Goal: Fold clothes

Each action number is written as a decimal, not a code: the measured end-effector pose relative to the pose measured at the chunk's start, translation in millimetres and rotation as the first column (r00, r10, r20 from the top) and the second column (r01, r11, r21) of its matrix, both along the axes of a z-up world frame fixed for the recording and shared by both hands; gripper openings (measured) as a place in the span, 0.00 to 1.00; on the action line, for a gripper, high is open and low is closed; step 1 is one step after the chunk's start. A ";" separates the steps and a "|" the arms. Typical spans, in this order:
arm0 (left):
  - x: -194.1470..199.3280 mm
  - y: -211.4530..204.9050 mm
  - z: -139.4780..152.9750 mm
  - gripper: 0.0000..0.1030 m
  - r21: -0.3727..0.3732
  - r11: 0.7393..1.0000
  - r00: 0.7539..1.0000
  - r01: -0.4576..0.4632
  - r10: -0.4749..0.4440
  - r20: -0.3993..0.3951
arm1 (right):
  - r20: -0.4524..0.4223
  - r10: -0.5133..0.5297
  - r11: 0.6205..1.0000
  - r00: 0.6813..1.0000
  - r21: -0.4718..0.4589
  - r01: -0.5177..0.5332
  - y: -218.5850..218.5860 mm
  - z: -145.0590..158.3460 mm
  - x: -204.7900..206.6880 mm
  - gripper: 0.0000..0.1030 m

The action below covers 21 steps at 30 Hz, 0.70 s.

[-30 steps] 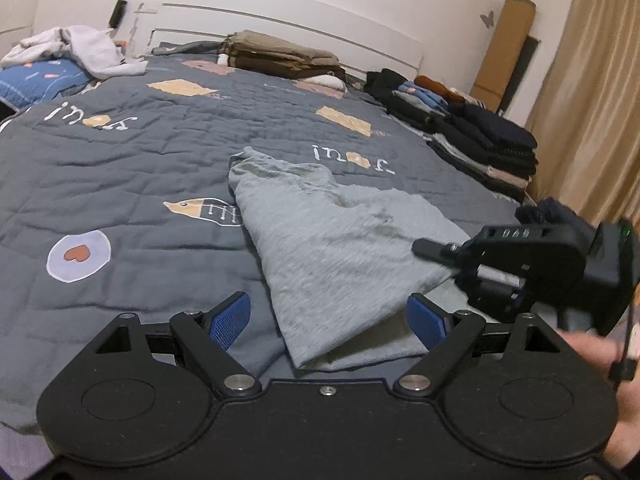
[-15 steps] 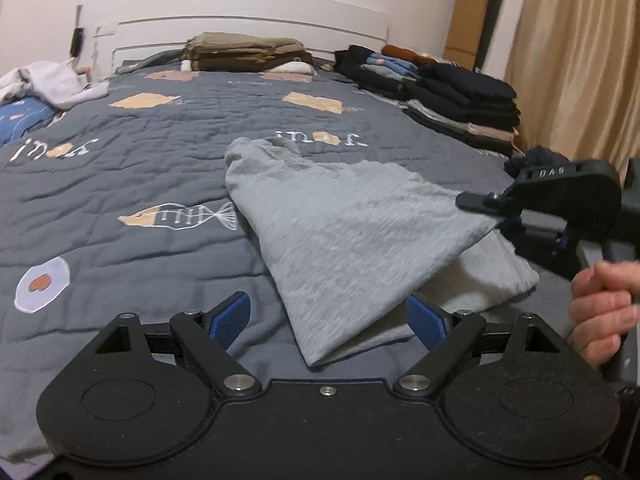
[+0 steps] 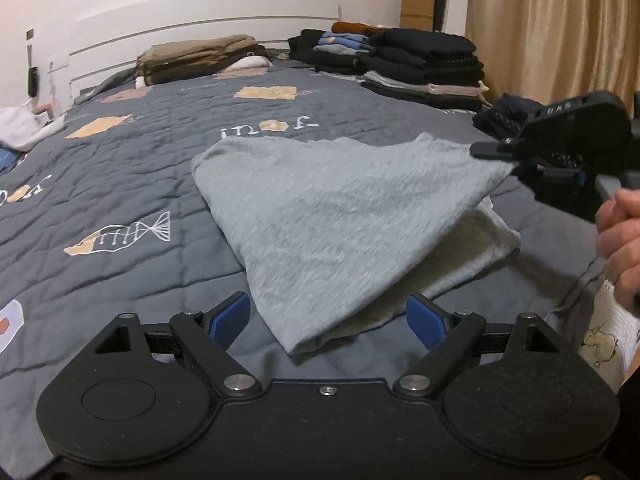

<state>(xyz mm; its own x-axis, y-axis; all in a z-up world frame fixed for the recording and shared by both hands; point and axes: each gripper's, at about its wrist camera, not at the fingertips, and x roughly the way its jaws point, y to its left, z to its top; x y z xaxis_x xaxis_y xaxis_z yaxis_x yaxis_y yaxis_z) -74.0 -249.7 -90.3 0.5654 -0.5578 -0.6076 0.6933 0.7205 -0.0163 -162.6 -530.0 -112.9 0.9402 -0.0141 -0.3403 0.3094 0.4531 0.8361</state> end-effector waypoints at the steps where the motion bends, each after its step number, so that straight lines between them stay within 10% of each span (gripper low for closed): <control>1: 0.0 -1.8 -0.7 0.82 0.003 1.000 1.000 0.004 -0.004 0.000 | 0.001 -0.006 1.000 1.000 0.001 0.006 -2.6 0.2 -2.9 0.05; 21: -19.8 -43.7 -24.8 0.74 0.314 0.943 0.929 0.105 -0.206 0.306 | -0.082 -0.024 1.000 0.996 -0.005 0.024 -15.3 -16.6 -25.1 0.05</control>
